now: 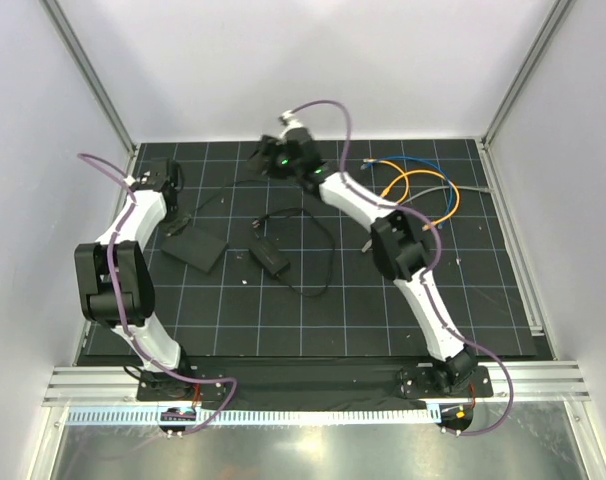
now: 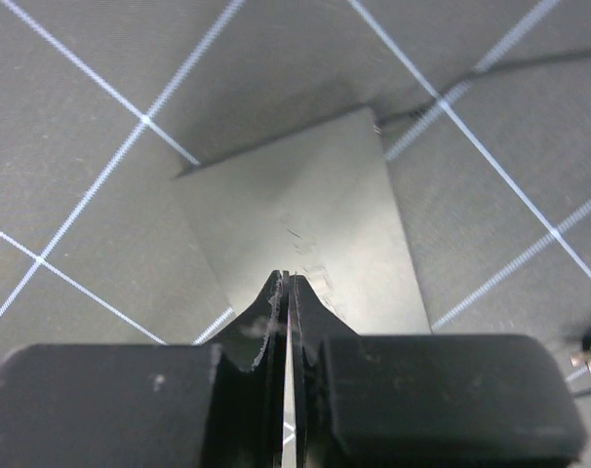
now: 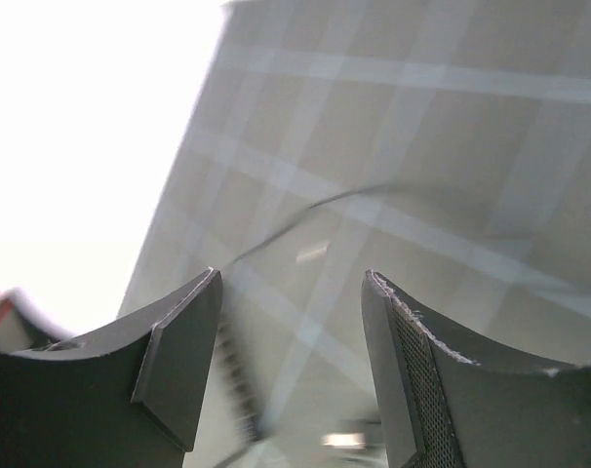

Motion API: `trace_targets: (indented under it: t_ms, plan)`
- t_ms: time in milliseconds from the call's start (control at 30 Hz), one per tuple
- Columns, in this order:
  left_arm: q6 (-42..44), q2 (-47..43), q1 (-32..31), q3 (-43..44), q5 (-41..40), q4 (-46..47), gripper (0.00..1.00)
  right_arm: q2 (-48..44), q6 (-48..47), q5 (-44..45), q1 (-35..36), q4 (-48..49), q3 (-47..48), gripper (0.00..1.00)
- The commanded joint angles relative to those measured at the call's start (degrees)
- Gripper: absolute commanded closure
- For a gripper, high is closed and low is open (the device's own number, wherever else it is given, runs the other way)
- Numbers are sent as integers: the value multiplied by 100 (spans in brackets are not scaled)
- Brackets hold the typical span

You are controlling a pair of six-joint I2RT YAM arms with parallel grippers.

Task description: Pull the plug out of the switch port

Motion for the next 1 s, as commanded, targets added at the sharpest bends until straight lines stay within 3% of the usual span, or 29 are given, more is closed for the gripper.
trace_targets:
  t_ms: [0,433,633,967]
  plan:
    - [-197,68,261,137,105,93,94,284,82,-624,332,574,263,34]
    - [-382,-63,376,-443,546,629,90,1312,987,-1170,1229,892,1062,42]
    - [-391,-186,376,-583,511,664,90,1532,1523,-950,1379,1015,1124,55]
    - [-408,-424,367,-671,537,691,90,1858,1788,-941,1431,998,1405,58]
